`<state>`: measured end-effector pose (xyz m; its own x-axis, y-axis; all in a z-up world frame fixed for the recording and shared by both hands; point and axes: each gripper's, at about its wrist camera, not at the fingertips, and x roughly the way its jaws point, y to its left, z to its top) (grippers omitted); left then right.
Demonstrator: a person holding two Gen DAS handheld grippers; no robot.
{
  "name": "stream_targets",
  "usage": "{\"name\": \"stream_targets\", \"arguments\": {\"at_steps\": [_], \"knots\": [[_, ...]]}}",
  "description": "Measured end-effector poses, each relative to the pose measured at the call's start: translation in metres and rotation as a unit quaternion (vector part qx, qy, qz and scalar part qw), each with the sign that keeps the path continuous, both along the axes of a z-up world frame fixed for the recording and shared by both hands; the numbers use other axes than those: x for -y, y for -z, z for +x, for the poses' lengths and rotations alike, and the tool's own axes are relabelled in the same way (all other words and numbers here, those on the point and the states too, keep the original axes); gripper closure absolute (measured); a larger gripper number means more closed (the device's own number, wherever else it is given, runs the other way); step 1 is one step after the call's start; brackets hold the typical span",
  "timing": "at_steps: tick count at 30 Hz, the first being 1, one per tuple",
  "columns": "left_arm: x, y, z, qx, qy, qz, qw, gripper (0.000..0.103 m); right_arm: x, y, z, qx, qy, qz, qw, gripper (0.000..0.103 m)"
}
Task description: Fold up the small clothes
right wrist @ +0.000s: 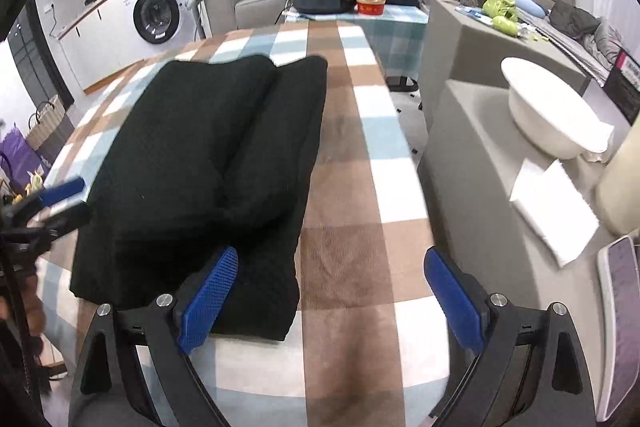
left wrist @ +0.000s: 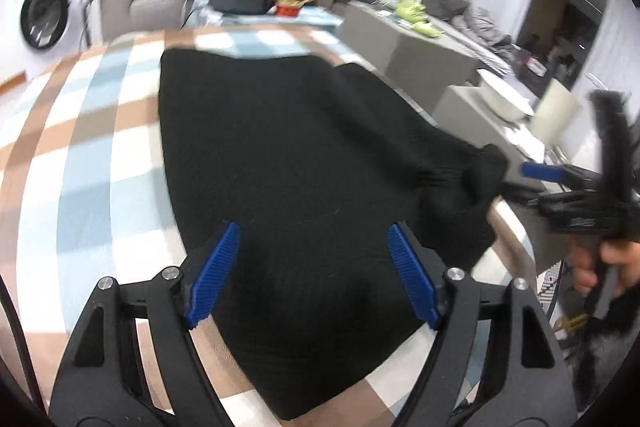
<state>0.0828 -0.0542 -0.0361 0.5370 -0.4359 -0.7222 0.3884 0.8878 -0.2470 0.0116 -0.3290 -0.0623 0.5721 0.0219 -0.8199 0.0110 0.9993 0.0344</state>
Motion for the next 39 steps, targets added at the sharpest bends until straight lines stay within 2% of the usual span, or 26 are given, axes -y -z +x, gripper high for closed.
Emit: {"name": "stream_targets", "arguments": {"at_steps": [4, 6, 8, 11, 12, 13, 14, 16, 17, 20, 22, 23, 26, 29, 32, 34, 35, 37, 39], "knots": [[0.011, 0.013, -0.004, 0.004, 0.022, 0.023, 0.9995, 0.028, 0.011, -0.02, -0.006, 0.023, 0.014, 0.057, 0.998, 0.007], [0.021, 0.021, -0.008, 0.008, 0.04, 0.047, 0.9981, 0.028, 0.013, -0.026, -0.004, 0.031, 0.012, 0.109, 0.994, 0.007], [0.029, 0.028, -0.011, 0.006, 0.047, 0.06, 0.9971, 0.028, 0.008, -0.024, 0.003, 0.032, 0.0, 0.162, 0.986, 0.007], [0.029, 0.035, -0.017, -0.001, 0.049, 0.067, 0.9966, 0.028, -0.004, -0.014, 0.015, 0.02, -0.008, 0.2, 0.98, 0.008], [0.027, 0.036, -0.018, -0.004, 0.048, 0.065, 0.9967, 0.028, -0.008, -0.008, 0.021, 0.011, -0.002, 0.197, 0.98, 0.015], [0.023, 0.037, -0.018, -0.006, 0.045, 0.061, 0.9971, 0.028, -0.011, 0.0, 0.031, 0.0, 0.004, 0.197, 0.98, 0.033], [0.02, 0.037, -0.019, -0.007, 0.042, 0.057, 0.9974, 0.028, -0.011, 0.006, 0.034, -0.009, 0.004, 0.204, 0.979, 0.042], [0.016, 0.037, -0.021, -0.004, 0.035, 0.056, 0.9978, 0.028, -0.011, 0.018, 0.035, -0.032, 0.004, 0.198, 0.98, 0.069], [0.012, 0.036, -0.021, -0.002, 0.027, 0.055, 0.9981, 0.028, -0.008, 0.024, 0.031, -0.046, 0.001, 0.189, 0.981, 0.072], [-0.004, 0.032, -0.02, -0.001, 0.007, 0.049, 0.9988, 0.028, 0.009, 0.039, 0.014, -0.087, 0.006, 0.171, 0.981, 0.069], [-0.014, 0.029, -0.019, -0.003, -0.004, 0.041, 0.9991, 0.028, 0.014, 0.036, 0.012, -0.096, 0.009, 0.144, 0.985, 0.044], [-0.019, 0.027, -0.017, -0.004, -0.01, 0.04, 0.9991, 0.028, 0.016, 0.028, 0.011, -0.082, 0.015, 0.126, 0.989, 0.041], [-0.032, 0.022, -0.015, -0.001, -0.024, 0.039, 0.999, 0.028, 0.012, 0.009, 0.013, -0.042, 0.014, 0.116, 0.992, 0.04], [-0.039, 0.019, -0.011, 0.002, -0.037, 0.038, 0.9986, 0.028, -0.001, -0.003, 0.027, -0.006, -0.009, 0.134, 0.991, 0.041], [-0.046, 0.019, -0.009, 0.0, -0.05, 0.04, 0.998, 0.028, -0.023, -0.007, 0.048, 0.001, -0.05, 0.149, 0.988, 0.041], [-0.048, 0.021, -0.008, -0.003, -0.059, 0.039, 0.9975, 0.028, -0.043, 0.001, 0.065, -0.012, -0.086, 0.142, 0.986, 0.042], [-0.05, 0.022, -0.007, -0.005, -0.064, 0.039, 0.9972, 0.028, -0.05, 0.006, 0.071, -0.019, -0.099, 0.139, 0.985, 0.046], [-0.055, 0.023, -0.007, -0.006, -0.073, 0.038, 0.9966, 0.028, -0.06, 0.027, 0.087, -0.056, -0.11, 0.128, 0.984, 0.076], [-0.06, 0.024, -0.006, -0.008, -0.082, 0.032, 0.996, 0.028, -0.068, 0.04, 0.104, -0.07, -0.12, 0.124, 0.982, 0.091]]}}
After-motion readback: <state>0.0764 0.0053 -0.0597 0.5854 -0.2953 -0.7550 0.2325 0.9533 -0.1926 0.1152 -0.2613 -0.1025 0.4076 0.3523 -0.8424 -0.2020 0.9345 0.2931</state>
